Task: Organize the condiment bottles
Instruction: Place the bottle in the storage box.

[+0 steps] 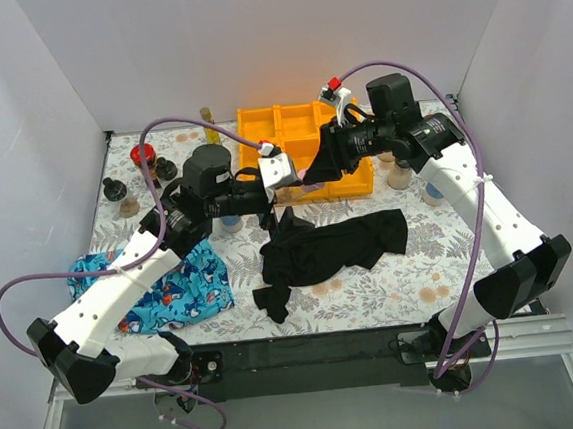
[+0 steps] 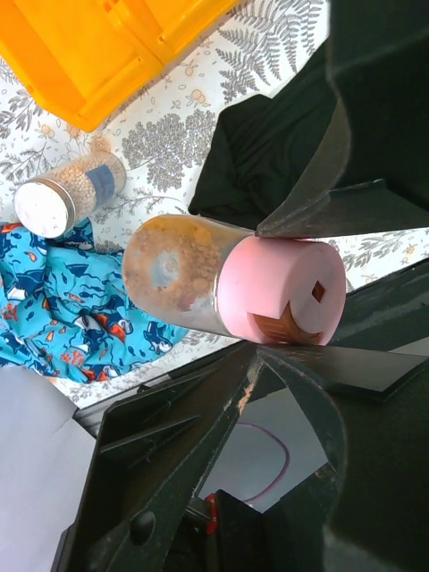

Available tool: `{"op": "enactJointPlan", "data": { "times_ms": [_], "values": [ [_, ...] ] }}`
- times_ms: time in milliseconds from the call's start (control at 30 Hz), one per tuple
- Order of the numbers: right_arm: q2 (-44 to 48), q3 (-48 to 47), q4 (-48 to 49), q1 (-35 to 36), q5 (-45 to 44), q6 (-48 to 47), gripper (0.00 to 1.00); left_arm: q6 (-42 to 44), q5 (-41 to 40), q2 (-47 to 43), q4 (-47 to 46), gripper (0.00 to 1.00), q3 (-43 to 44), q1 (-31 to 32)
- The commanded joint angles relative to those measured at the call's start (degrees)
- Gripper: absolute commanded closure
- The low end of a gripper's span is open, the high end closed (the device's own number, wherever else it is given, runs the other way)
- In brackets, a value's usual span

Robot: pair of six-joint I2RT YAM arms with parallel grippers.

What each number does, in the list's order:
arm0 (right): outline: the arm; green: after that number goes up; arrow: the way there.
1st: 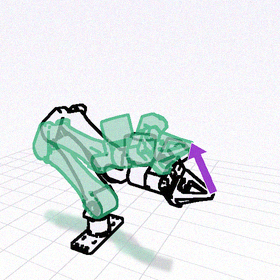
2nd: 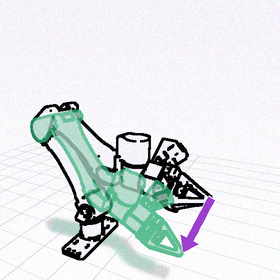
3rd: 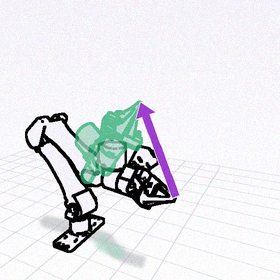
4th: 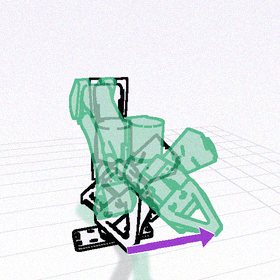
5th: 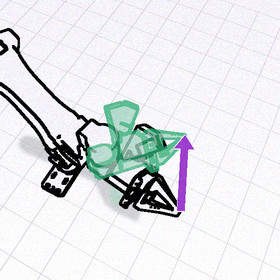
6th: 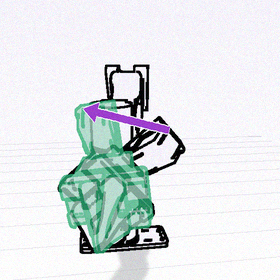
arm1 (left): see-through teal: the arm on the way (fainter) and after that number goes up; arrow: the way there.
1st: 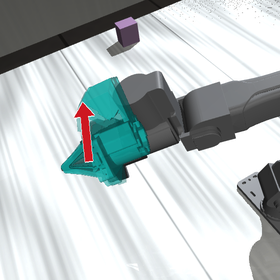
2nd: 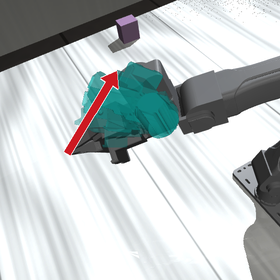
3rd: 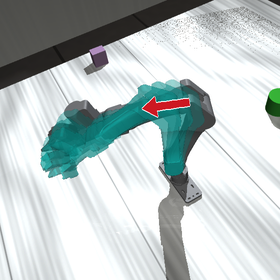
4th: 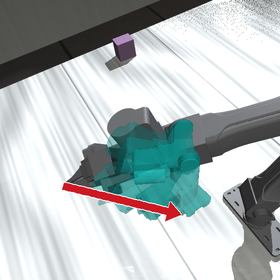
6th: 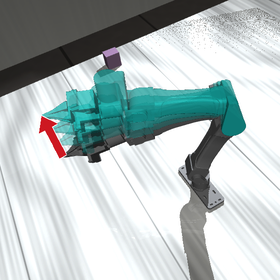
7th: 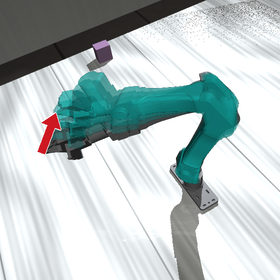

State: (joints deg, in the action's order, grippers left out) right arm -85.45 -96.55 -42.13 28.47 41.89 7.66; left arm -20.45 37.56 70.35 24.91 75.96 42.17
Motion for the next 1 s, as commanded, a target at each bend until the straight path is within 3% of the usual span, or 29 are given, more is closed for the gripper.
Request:
{"op": "enactJointPlan", "data": {
  "times_ms": [0,233,533,633,667,767,800,867,900,967],
  "values": [
    [0.81,-3.82,1.87,1.85,6.80,0.60,0.99,1.64,-10.72,-1.43,-7.12,0.02,-4.67,1.33],
    [1.43,-1.27,1.00,2.03,8.03,-0.89,0.99,3.56,-18.57,-4.95,-13.83,0.02,-7.76,1.42],
    [1.43,-3.20,0.91,2.21,8.47,-0.98,0.99,6.56,-16.29,-3.81,-10.58,0.02,-7.94,1.51],
    [1.34,-3.90,1.08,2.21,8.47,-0.81,0.99,6.91,-16.20,-4.25,-10.49,0.08,-8.38,1.51],
    [1.43,-3.99,1.61,2.21,8.47,-0.63,0.99,7.17,-16.29,-4.17,-10.06,0.18,-8.46,1.60],
    [2.04,-3.73,2.93,2.21,8.30,0.33,0.99,7.88,-17.43,-3.46,-8.30,0.29,-8.99,1.51],
    [2.22,-3.56,4.41,2.21,8.21,1.12,0.99,7.53,-17.52,-3.20,-8.38,0.41,-9.25,1.60],
    [3.18,-1.55,6.70,2.21,7.86,2.79,0.99,6.74,-17.26,-2.94,-9.26,0.54,-9.17,1.60],
    [3.53,-0.58,8.97,2.21,7.77,4.19,0.99,5.95,-16.91,-2.85,-9.52,0.68,-9.08,1.60],
    [4.50,2.05,11.18,2.21,6.89,5.78,0.99,4.98,-16.73,-2.58,-10.48,0.81,-8.29,1.68]
  ]
}}
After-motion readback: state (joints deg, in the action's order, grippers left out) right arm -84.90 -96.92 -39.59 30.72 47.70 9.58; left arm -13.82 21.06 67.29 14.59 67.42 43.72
